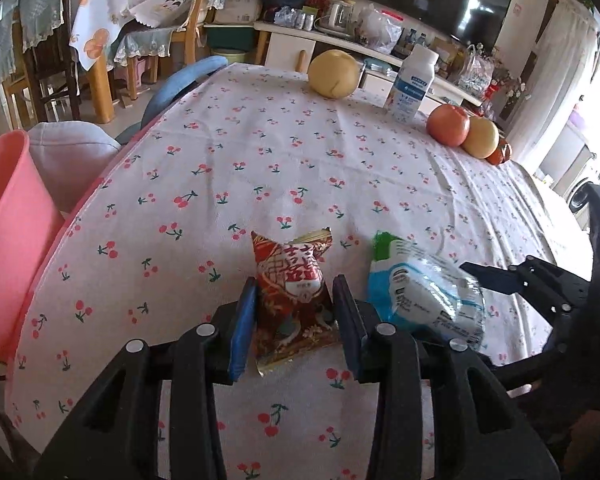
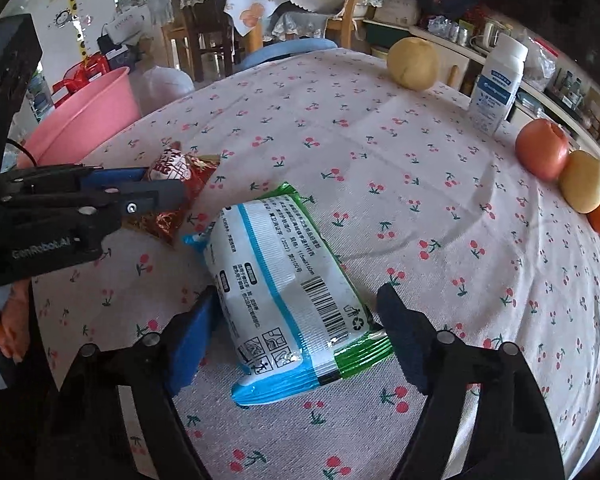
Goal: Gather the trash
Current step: 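Grasp the red-and-white snack bag with the left tool while the right tool grasps the blue-and-white bag, then carry both bags over the pink bucket and open both tools to drop them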
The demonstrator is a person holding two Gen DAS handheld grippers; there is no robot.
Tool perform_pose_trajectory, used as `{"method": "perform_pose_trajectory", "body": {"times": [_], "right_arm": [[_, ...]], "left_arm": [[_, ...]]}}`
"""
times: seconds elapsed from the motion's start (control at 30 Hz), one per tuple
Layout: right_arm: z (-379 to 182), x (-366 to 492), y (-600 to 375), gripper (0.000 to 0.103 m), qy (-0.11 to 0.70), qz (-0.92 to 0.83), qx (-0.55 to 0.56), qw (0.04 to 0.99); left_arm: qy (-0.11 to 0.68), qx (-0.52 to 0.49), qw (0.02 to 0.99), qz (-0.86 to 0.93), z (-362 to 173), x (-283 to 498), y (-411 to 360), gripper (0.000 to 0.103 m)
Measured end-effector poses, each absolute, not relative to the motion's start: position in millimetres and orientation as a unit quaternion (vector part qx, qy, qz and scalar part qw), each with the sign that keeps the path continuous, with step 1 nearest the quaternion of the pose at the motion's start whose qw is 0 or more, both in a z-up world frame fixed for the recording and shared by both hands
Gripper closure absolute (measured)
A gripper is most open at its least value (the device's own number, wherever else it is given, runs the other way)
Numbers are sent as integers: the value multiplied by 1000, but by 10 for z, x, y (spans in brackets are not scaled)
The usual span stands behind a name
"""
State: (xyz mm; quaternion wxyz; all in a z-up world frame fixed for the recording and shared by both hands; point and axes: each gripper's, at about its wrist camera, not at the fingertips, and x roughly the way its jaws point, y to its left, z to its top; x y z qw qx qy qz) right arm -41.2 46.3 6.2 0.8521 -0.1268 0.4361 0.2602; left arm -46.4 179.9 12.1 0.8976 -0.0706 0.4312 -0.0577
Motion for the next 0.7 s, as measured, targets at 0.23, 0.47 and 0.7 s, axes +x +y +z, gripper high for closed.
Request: {"method": "perform_pose_trajectory", "body": {"times": [0.23,0.47,0.7], "right_arm": [[82,-451,459,45,433,255,-116,857],[89,-483,418,58,430,245,-93,864],[134,-540,399,63,422,224,-79,875]], "left_arm": [[423,-55,903,-46,78,-436,1785,55],[418,-62,905,-52,74,-425,1877,68],[412,-68,907,-61,117,-432,1937,70]]}}
